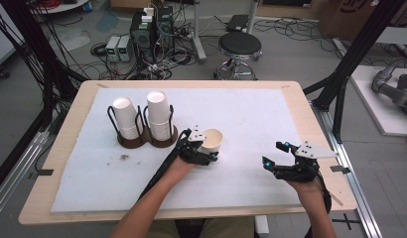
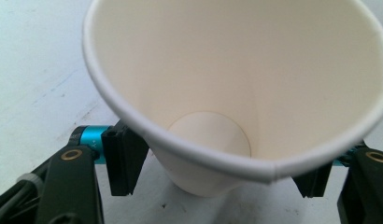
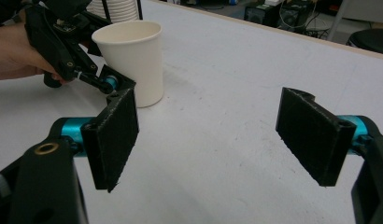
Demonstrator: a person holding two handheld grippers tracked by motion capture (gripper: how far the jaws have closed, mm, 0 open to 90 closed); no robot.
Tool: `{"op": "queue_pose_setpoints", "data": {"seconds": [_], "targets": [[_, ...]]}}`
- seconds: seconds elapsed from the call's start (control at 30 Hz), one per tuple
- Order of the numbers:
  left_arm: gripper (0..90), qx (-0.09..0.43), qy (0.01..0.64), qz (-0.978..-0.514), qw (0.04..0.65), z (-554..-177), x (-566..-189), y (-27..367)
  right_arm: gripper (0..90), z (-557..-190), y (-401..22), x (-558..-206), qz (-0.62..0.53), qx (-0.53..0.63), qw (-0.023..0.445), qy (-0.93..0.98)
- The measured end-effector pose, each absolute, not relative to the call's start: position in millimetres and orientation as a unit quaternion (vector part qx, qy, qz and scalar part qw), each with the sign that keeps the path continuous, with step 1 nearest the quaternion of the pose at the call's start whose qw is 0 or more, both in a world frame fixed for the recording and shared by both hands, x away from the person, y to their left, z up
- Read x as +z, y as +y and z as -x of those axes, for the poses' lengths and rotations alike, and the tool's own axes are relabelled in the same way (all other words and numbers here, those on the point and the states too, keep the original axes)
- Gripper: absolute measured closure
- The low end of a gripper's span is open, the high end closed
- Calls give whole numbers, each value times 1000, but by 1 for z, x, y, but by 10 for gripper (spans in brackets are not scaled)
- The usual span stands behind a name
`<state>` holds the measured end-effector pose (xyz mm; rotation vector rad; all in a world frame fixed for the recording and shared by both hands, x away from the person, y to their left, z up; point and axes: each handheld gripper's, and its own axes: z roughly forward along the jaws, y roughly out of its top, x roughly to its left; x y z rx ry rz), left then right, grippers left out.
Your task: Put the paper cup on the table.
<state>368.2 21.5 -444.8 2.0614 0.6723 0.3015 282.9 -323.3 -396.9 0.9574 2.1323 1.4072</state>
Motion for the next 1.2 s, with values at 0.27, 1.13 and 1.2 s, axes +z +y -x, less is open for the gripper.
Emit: {"op": "queue_pose_setpoints", "data": {"seconds": [0.27, 1.13, 1.2], "targets": [[225, 105, 281, -827, 475, -366, -447, 26, 220, -283, -323, -397, -344, 505, 197, 767], [187, 167, 304, -703, 621, -290, -408, 176, 220, -271, -327, -399, -358, 497, 201, 765], [187, 181, 315, -691, 625, -287, -407, 190, 220, -269, -328, -399, -362, 497, 203, 762]]}}
